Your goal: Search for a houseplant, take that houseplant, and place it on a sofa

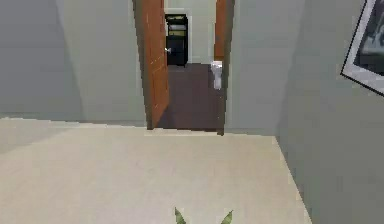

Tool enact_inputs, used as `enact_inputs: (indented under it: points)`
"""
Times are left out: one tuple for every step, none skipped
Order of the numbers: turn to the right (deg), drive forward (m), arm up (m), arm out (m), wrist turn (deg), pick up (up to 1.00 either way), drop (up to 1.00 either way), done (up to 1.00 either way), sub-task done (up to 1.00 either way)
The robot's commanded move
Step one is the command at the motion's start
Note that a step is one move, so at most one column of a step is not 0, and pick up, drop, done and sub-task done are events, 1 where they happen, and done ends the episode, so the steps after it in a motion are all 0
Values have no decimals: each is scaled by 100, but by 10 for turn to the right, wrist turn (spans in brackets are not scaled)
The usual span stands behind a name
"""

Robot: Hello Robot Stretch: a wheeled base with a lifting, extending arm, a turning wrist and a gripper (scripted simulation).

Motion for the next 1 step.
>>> enact_inputs:
  points:
    - [450,0,0,0,0,0,0,0,0]
